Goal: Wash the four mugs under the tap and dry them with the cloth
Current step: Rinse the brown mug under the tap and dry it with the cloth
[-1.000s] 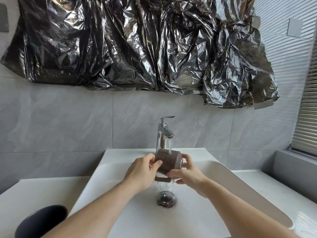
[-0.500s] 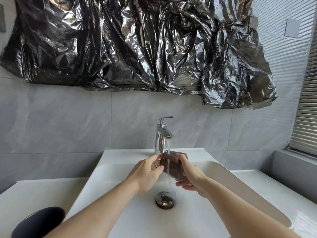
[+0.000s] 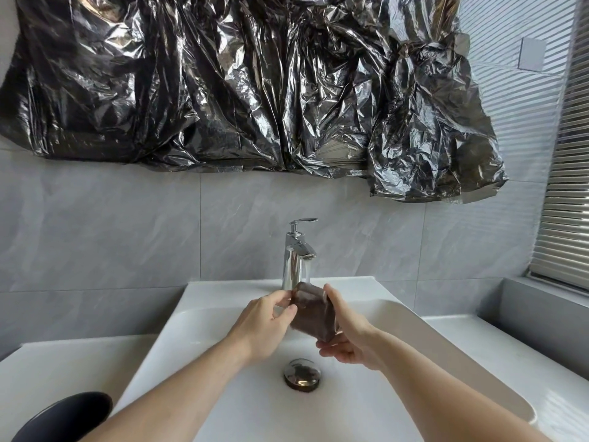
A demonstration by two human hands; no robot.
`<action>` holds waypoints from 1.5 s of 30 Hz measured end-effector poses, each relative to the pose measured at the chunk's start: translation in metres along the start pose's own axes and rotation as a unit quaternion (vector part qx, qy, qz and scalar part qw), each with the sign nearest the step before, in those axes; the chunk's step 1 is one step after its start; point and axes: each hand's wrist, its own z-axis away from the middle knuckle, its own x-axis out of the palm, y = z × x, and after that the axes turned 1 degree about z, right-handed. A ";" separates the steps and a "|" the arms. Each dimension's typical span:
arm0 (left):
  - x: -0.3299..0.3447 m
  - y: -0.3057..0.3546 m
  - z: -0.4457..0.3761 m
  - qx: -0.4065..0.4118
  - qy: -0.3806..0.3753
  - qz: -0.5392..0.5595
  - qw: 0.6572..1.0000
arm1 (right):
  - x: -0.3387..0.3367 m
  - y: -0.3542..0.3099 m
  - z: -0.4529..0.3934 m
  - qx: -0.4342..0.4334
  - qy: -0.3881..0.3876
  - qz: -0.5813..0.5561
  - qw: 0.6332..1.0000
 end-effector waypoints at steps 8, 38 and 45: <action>0.000 -0.004 -0.004 -0.013 0.013 0.026 0.999 | 0.002 -0.002 -0.002 -0.126 0.063 0.001 0.990; -0.003 0.009 -0.006 -0.170 -0.009 0.141 0.975 | 0.009 0.001 0.015 -0.402 0.075 0.214 0.887; -0.016 0.036 -0.021 -0.245 -0.052 0.177 0.952 | 0.011 0.000 0.010 -0.452 0.098 0.231 0.856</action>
